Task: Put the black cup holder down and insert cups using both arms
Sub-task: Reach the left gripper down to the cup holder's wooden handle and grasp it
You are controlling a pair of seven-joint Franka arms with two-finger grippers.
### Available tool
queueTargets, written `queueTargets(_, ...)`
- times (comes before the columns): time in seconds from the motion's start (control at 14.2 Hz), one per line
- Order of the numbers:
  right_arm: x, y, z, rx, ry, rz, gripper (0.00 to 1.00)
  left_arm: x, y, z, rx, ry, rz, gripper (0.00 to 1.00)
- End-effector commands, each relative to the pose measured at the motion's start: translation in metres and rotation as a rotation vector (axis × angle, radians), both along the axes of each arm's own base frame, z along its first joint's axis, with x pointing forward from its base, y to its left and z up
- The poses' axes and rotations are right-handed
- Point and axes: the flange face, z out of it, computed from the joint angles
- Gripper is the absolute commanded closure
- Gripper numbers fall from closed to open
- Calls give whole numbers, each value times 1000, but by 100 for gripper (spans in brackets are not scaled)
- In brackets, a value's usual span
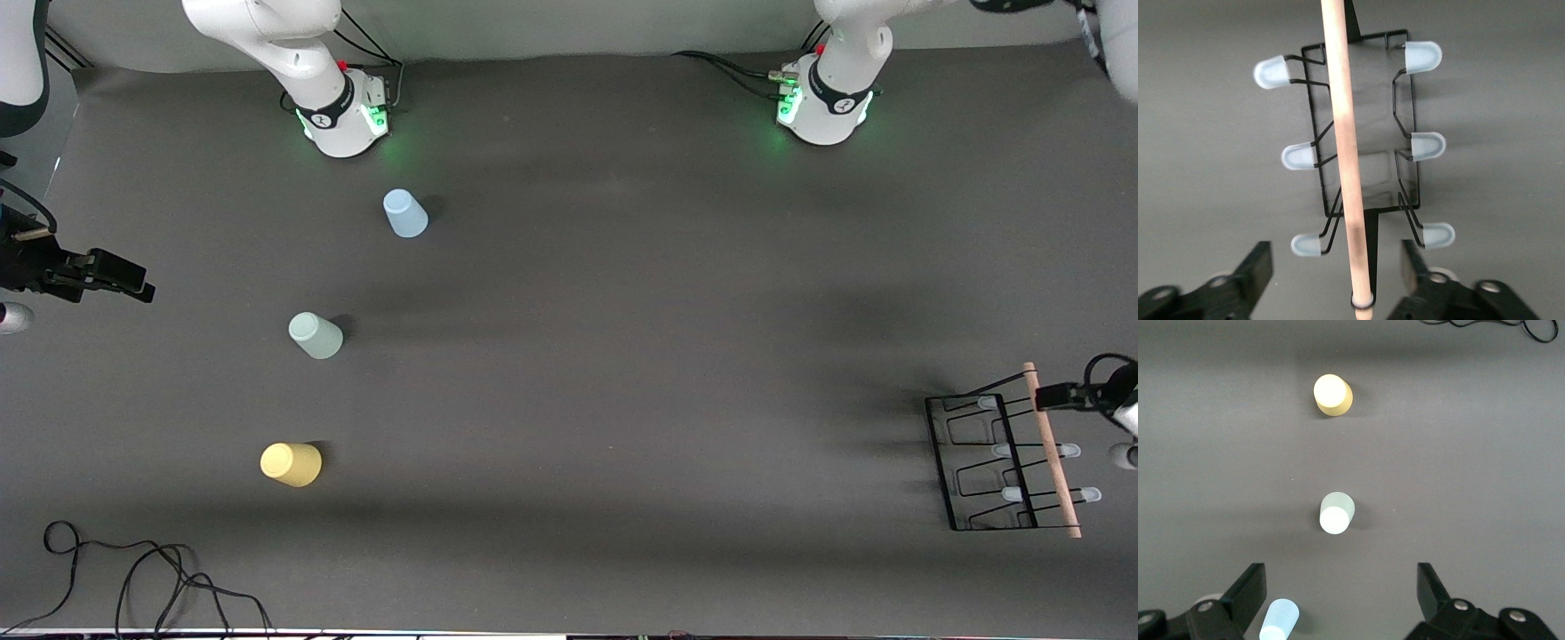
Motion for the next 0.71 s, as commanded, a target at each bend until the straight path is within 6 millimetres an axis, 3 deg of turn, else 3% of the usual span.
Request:
queueTargets(0.0,1,2,4,-3,-2,-17,0,4,-7,-15,-8,21,-24,42)
queueTargets(0.21,1,2,4,-3,-2,-17,0,5,-11,-33,-11,47,-31,83)
queueTargets(0.35,1,2,4,-3,-2,-17,0,6,-14,-45,-12,53,-35,86)
queueTargets(0.42,1,2,4,-3,-2,-17,0,7,-14,-44,-11,42,-38,94)
queueTargets(0.49,1,2,3,-3,0,-17,0,9,-15,-40,-10,35,-41,100)
queueTargets(0.63,1,2,4,-3,-2,-17,0,15,-36,-18,-21,8,-50,100)
